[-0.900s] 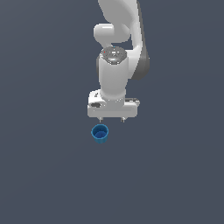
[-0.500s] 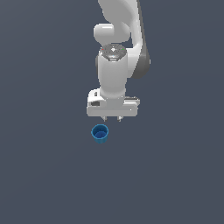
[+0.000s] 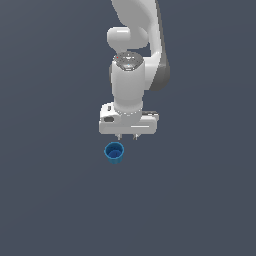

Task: Pick up the object and move it to a goal position.

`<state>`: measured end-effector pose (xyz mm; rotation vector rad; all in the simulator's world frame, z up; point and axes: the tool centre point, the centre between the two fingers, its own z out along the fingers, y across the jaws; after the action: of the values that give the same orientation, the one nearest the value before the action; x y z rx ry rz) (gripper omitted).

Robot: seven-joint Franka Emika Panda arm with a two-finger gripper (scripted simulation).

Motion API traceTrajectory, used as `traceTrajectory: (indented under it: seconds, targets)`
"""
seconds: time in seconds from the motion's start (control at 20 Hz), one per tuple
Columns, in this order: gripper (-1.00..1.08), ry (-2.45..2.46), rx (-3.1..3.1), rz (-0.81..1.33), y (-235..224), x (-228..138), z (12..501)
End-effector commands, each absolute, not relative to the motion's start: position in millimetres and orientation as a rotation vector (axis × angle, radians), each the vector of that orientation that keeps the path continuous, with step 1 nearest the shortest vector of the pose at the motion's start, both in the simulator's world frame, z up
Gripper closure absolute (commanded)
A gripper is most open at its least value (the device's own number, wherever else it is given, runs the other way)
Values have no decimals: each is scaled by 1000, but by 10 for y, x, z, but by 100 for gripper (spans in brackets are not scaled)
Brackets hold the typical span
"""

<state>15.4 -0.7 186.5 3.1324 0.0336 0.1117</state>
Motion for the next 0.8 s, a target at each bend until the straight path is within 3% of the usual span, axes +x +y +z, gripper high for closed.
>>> traceTrajectory:
  seconds: [0.0, 0.75]
  targets:
    - [-20, 41, 3132, 131, -19, 160, 1826]
    - [-20, 138, 3109, 373, -136, 181, 1425]
